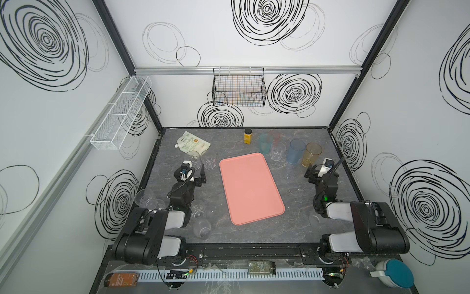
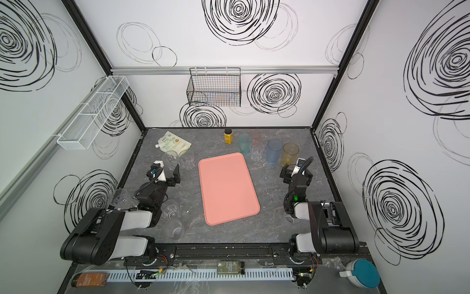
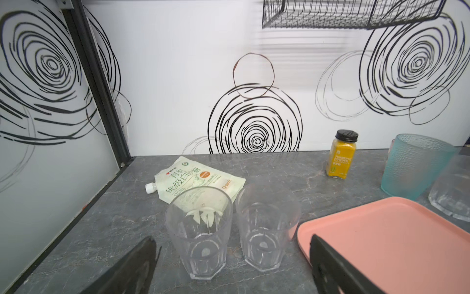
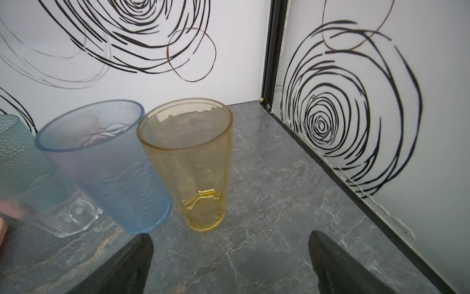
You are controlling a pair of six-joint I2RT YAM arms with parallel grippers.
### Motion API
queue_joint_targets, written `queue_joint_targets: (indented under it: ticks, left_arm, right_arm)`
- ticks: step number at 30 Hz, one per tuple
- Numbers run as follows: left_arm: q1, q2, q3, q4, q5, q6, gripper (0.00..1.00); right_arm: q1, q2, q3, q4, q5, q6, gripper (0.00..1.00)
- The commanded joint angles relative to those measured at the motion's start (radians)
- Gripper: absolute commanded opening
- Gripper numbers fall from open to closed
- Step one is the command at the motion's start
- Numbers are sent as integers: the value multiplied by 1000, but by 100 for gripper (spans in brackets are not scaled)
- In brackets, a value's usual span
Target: Place the glasses into the tray
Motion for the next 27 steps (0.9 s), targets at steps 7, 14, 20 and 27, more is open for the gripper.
queue_joint_targets:
  ticks: [7, 14, 20, 27]
  left_arm:
    - [-202, -249, 79, -219, -432, 21, 96]
    - [-334, -346, 423, -797, -513, -155, 96]
    - [-124, -380, 545, -1034, -61, -480, 96]
    - [-242, -263, 735, -1295, -42, -389, 96]
  right_arm:
    - [80, -213, 222, -463, 198, 126, 100]
    - [94, -210, 489, -858, -130, 438, 100]
    - [38, -231, 474, -876, -413, 454, 96]
    - [163, -170, 485, -1071, -416, 398, 81]
